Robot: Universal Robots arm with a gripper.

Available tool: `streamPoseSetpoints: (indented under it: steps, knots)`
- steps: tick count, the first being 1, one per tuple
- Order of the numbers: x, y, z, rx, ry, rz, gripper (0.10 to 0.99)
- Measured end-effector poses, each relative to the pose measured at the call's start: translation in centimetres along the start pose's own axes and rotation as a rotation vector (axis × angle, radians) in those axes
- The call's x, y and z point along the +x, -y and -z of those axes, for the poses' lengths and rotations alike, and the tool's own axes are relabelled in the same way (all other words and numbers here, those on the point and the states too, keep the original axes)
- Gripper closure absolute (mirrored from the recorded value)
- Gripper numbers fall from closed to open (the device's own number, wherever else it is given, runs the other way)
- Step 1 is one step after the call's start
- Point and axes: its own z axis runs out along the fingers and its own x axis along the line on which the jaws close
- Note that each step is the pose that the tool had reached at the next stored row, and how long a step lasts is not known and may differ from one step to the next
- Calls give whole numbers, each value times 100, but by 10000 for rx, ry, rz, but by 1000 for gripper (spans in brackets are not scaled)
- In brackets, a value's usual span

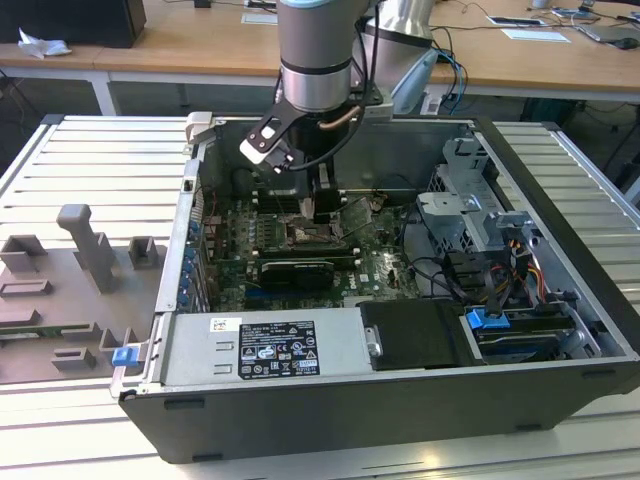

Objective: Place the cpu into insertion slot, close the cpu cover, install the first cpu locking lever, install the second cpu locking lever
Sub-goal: 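Place the cpu into insertion slot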

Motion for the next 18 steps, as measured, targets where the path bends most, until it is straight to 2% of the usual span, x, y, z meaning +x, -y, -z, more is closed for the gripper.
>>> streamPoseSetpoints:
  steps: [4, 9, 18]
  knots:
    - [0, 34, -115, -3, 10, -112, 549]
    - [1, 64, -181, -11, 40, -456, 549]
    - [11, 79, -292, -12, 44, -500, 549]
